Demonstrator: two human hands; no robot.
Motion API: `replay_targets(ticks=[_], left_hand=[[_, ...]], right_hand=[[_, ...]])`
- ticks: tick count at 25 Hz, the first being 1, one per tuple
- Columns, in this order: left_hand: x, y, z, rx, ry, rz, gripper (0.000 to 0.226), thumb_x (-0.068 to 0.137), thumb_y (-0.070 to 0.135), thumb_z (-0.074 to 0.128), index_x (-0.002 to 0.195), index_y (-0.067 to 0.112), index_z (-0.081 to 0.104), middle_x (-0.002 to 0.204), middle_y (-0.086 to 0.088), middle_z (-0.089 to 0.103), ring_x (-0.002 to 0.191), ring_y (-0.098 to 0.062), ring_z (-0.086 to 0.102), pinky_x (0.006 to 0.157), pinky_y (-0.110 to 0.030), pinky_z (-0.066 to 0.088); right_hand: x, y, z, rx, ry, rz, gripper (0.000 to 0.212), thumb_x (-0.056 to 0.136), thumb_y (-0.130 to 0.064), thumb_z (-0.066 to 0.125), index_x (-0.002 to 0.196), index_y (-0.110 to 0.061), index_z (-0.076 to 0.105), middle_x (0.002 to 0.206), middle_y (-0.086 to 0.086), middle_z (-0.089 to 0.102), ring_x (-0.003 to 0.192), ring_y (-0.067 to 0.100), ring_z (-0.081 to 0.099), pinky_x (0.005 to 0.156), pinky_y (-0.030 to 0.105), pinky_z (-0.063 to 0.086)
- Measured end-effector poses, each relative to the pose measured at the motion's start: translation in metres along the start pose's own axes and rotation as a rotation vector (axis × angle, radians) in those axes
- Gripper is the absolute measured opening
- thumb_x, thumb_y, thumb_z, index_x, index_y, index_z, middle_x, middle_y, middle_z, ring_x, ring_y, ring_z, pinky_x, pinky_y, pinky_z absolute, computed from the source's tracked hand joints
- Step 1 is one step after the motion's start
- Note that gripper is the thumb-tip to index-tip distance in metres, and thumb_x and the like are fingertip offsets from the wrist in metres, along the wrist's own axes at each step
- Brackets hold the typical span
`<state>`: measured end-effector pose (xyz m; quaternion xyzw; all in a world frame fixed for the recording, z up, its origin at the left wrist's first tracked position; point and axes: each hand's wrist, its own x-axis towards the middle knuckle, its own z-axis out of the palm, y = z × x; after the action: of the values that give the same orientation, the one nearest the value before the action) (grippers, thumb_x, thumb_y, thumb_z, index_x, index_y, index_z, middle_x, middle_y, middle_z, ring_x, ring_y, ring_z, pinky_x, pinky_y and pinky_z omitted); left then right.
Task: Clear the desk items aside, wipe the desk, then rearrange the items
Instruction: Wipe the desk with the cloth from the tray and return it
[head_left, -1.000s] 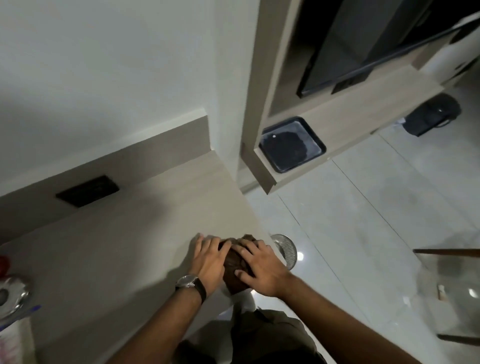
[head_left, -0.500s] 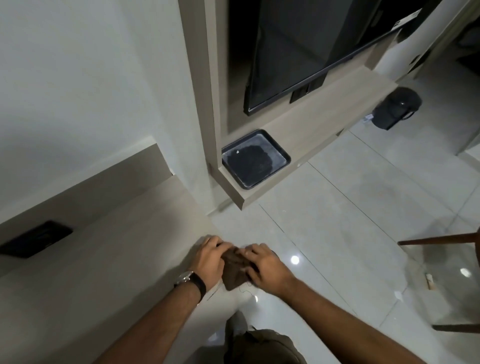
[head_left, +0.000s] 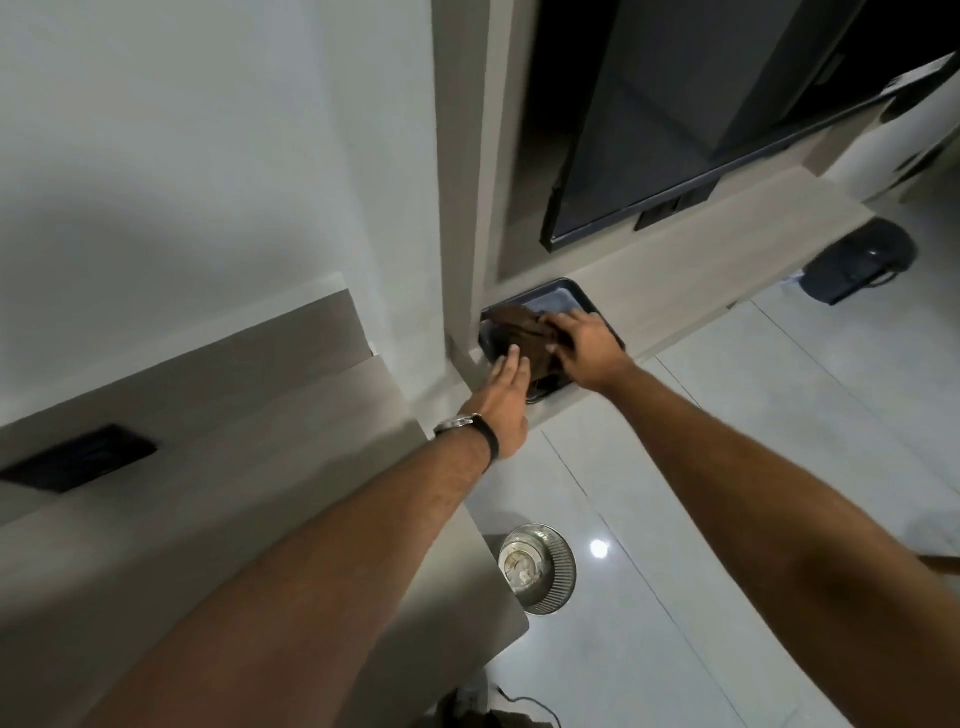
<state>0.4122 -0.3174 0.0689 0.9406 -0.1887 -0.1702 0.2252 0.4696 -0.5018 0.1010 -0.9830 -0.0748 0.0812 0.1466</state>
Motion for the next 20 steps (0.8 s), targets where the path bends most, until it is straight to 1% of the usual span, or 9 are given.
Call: replay_targets(ticks=[4, 6, 8, 10, 12, 15, 17, 18, 20], left_hand=[[0.006, -0.012, 0.025, 0.088, -0.058, -0.050, 0.084, 0.092, 0.007, 0.047, 0.158, 0.007, -0.004, 0.167, -0.010, -0.018, 0.157, -0.026, -0.007, 0.128, -0.035, 0.009], [0.000, -0.018, 0.028, 0.095, -0.062, -0.046, 0.082, 0.092, 0.006, 0.046, 0.158, 0.007, -0.003, 0.168, -0.011, -0.017, 0.156, -0.026, -0.007, 0.128, -0.036, 0.007], [-0.015, -0.024, 0.021, 0.094, -0.049, -0.025, 0.082, 0.091, 0.005, 0.046, 0.158, 0.006, -0.002, 0.168, -0.012, -0.014, 0.157, -0.026, -0.006, 0.128, -0.036, 0.006], [-0.041, -0.033, 0.008, 0.062, 0.004, -0.016, 0.082, 0.089, 0.005, 0.046, 0.158, 0.005, 0.002, 0.168, -0.014, -0.011, 0.157, -0.027, -0.005, 0.128, -0.036, 0.004], [-0.085, -0.055, -0.009, -0.010, 0.104, -0.075, 0.080, 0.090, 0.010, 0.048, 0.158, 0.006, 0.008, 0.168, -0.014, -0.007, 0.157, -0.026, -0.004, 0.127, -0.035, 0.001], [-0.183, -0.116, -0.027, -0.106, 0.291, -0.258, 0.073, 0.089, 0.014, 0.051, 0.156, 0.007, 0.021, 0.168, -0.015, 0.004, 0.157, -0.024, 0.002, 0.127, -0.034, 0.000], [-0.261, -0.156, -0.032, -0.175, 0.423, -0.416, 0.064, 0.088, 0.013, 0.054, 0.150, 0.008, 0.037, 0.164, -0.015, 0.025, 0.154, -0.027, 0.018, 0.128, -0.040, 0.013], [-0.307, -0.177, -0.034, -0.198, 0.508, -0.510, 0.059, 0.087, 0.012, 0.055, 0.144, 0.009, 0.045, 0.158, -0.015, 0.037, 0.150, -0.029, 0.030, 0.125, -0.041, 0.022], [-0.397, -0.216, -0.036, -0.164, 0.662, -0.687, 0.049, 0.082, 0.012, 0.058, 0.131, 0.012, 0.057, 0.140, -0.011, 0.055, 0.133, -0.031, 0.049, 0.116, -0.041, 0.036]], right_hand=[[0.024, 0.004, 0.027, -0.109, -0.165, 0.042, 0.053, 0.108, -0.018, 0.052, 0.160, -0.021, 0.042, 0.163, 0.012, 0.042, 0.150, 0.033, 0.039, 0.129, 0.039, 0.027], [0.026, 0.004, 0.040, -0.187, -0.243, 0.061, 0.061, 0.110, -0.015, 0.049, 0.166, -0.024, 0.028, 0.171, 0.012, 0.027, 0.157, 0.033, 0.029, 0.132, 0.038, 0.020], [0.025, 0.001, 0.042, -0.299, -0.291, 0.080, 0.072, 0.109, -0.018, 0.051, 0.169, -0.032, 0.013, 0.177, 0.008, 0.007, 0.162, 0.035, 0.018, 0.133, 0.046, 0.019], [0.024, -0.002, 0.039, -0.319, -0.260, 0.151, 0.073, 0.109, -0.032, 0.051, 0.169, -0.035, 0.009, 0.177, 0.006, -0.003, 0.161, 0.039, 0.018, 0.130, 0.054, 0.025], [0.013, -0.023, 0.036, -0.245, -0.097, 0.170, 0.077, 0.106, -0.039, 0.057, 0.169, -0.023, 0.017, 0.177, 0.014, 0.003, 0.157, 0.043, 0.027, 0.126, 0.055, 0.030], [-0.033, -0.084, 0.056, -0.093, 0.137, -0.001, 0.063, 0.102, -0.044, 0.051, 0.153, -0.008, 0.045, 0.160, 0.023, 0.038, 0.133, 0.047, 0.049, 0.110, 0.054, 0.044], [-0.084, -0.123, 0.087, 0.024, 0.146, -0.109, 0.057, 0.102, -0.049, 0.038, 0.135, -0.006, 0.056, 0.134, 0.020, 0.056, 0.115, 0.045, 0.054, 0.101, 0.050, 0.046], [-0.113, -0.152, 0.106, 0.112, 0.110, -0.154, 0.050, 0.101, -0.046, 0.042, 0.128, -0.007, 0.059, 0.124, 0.017, 0.059, 0.110, 0.043, 0.056, 0.100, 0.048, 0.046], [-0.170, -0.222, 0.142, 0.315, 0.011, -0.187, 0.027, 0.095, -0.023, 0.061, 0.119, -0.012, 0.064, 0.113, 0.012, 0.066, 0.105, 0.040, 0.063, 0.098, 0.045, 0.049]])
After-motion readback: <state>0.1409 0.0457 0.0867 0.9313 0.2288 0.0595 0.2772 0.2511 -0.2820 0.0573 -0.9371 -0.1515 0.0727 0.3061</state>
